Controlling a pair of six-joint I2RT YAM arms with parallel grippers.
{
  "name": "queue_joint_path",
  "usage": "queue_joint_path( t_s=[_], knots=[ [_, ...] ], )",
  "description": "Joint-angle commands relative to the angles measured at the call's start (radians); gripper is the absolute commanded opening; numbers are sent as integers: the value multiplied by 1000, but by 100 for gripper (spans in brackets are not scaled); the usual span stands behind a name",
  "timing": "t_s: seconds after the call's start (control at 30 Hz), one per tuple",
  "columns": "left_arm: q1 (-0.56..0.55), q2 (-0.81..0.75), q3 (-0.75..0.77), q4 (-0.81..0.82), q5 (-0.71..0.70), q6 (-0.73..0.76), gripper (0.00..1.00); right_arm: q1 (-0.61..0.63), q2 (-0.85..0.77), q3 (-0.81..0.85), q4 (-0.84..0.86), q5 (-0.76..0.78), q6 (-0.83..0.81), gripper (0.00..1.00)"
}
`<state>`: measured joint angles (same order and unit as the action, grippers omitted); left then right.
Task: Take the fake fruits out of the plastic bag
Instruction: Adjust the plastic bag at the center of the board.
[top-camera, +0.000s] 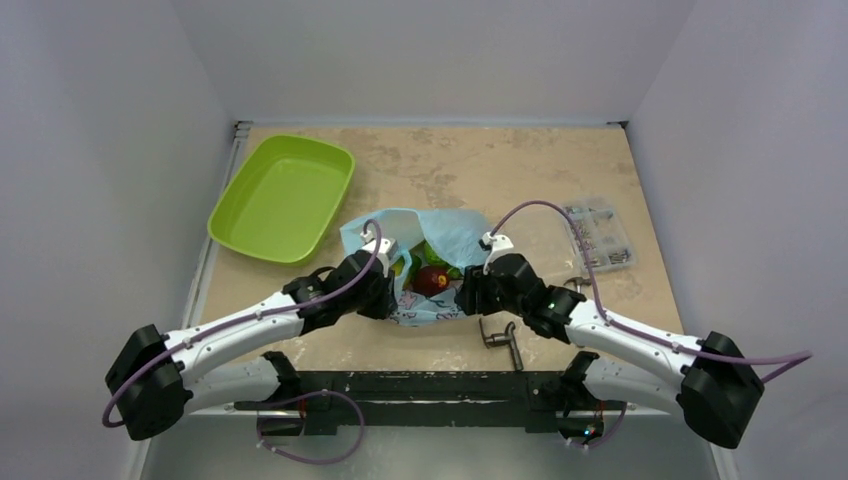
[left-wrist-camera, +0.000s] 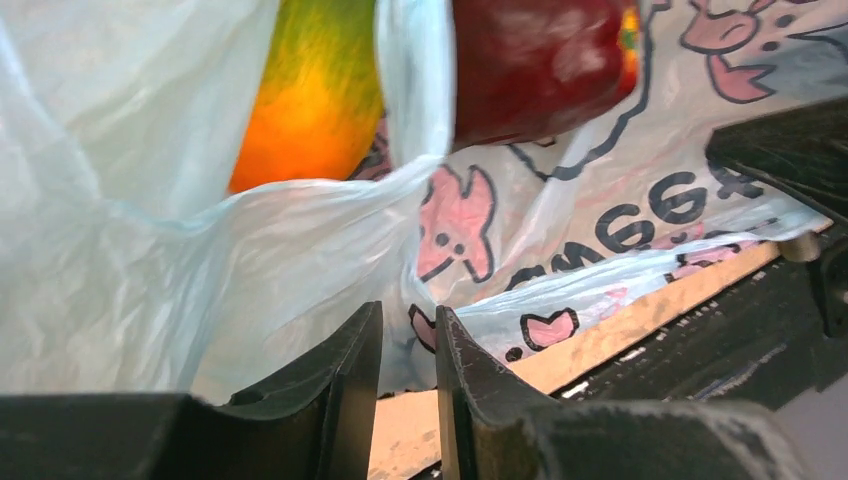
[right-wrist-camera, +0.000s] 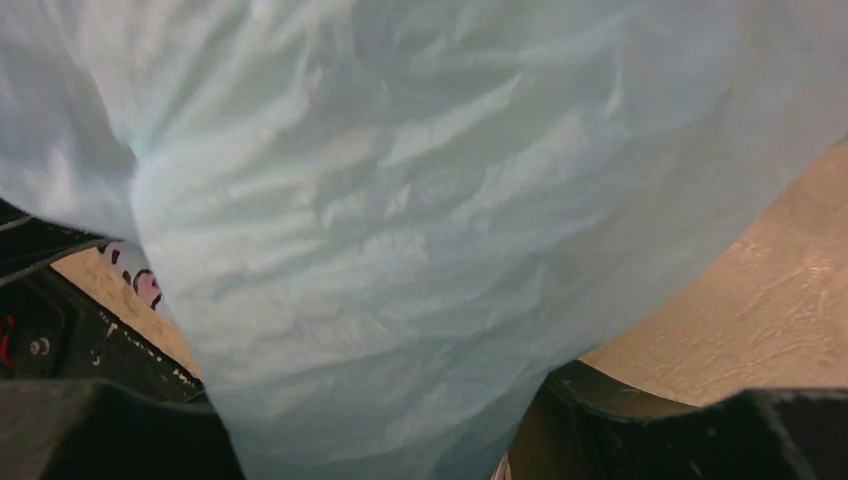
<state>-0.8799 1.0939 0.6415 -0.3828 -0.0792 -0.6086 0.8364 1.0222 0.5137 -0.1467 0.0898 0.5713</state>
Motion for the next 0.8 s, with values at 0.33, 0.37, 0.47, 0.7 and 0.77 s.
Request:
queue_joint_path(
  t_s=[0.33, 0.37, 0.47, 0.7, 0.77],
  knots=[
    [-2, 85, -121, -48, -214, -198, 28, 30, 23, -96, 205, 48, 159, 47],
    [-2, 57, -117, -39, -186, -175, 30, 30, 12, -93, 196, 58, 156, 47],
    [-3, -32, -101, 12, -30, -111, 38, 30, -15, -90, 187, 66, 141, 47],
    [-5, -136, 37, 77, 201, -24, 52, 30, -33, -75, 178, 88, 128, 48],
    [-8, -94, 109, 84, 233, -9, 54, 30, -32, -73, 178, 93, 128, 47]
  ],
)
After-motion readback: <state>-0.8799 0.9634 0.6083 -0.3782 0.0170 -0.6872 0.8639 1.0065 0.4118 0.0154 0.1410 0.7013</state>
